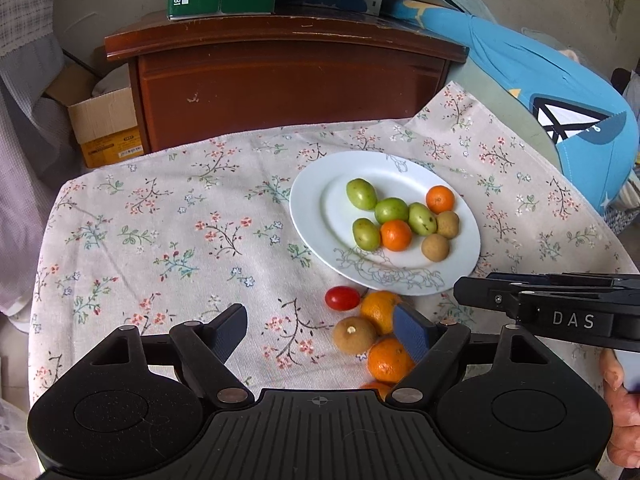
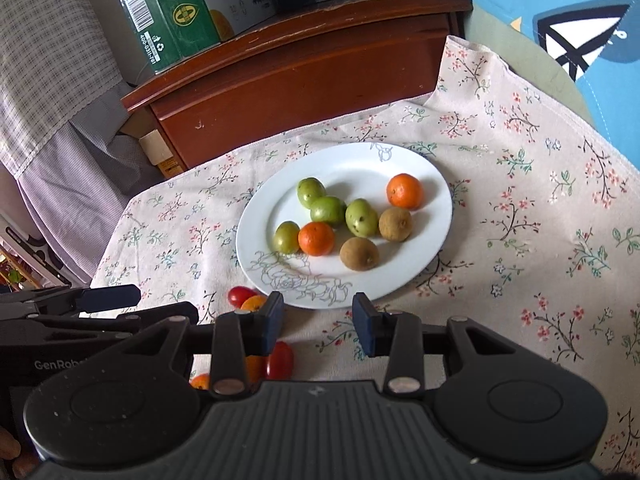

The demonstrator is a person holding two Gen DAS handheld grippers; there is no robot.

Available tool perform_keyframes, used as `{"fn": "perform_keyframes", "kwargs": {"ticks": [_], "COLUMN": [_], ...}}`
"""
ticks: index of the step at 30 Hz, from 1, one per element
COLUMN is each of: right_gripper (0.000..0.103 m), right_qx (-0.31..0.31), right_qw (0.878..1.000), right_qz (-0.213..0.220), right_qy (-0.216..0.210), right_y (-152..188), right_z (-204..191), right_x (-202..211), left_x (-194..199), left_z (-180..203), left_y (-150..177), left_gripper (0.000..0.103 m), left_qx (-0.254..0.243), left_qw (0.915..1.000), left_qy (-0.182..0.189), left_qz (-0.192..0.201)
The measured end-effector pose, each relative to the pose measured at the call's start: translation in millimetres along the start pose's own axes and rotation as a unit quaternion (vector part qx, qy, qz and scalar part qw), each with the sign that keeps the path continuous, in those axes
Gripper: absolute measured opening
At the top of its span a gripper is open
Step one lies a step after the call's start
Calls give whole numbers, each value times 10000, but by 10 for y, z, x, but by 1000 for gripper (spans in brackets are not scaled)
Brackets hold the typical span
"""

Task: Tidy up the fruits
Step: 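Withdraw both open tools from the plate back toward the fruit cluster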

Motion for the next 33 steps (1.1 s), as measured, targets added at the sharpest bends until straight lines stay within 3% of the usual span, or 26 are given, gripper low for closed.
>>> {"fn": "perform_keyframes", "kwargs": {"ticks": [22,33], "right_gripper": [38,38], "right_qx": [451,328], "right_qw": [9982,9988], "right_qz": [-382,-362], "right_qy": [-62,-74], "right_y": [401,386], "right_z": [-346,-287], "right_x": [71,26], "left_x": [124,68], "left_z": [-25,48], "left_y": [534,610], "left_gripper": [85,84], "left_qx": [-262,-576], "left_qw": [9988,9981], "left_qy": [-122,-8], "left_qz": [-401,-213]}}
Point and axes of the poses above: each gripper's, at about its wrist camera, not at the fingertips, and x roughly against the way its jaws point, z to its right, y to its underside, the point moved 4 cm from there along -x, roughly the way its jaws point, and after that the axes turned 14 degrees about x, right-handed, at the moved point
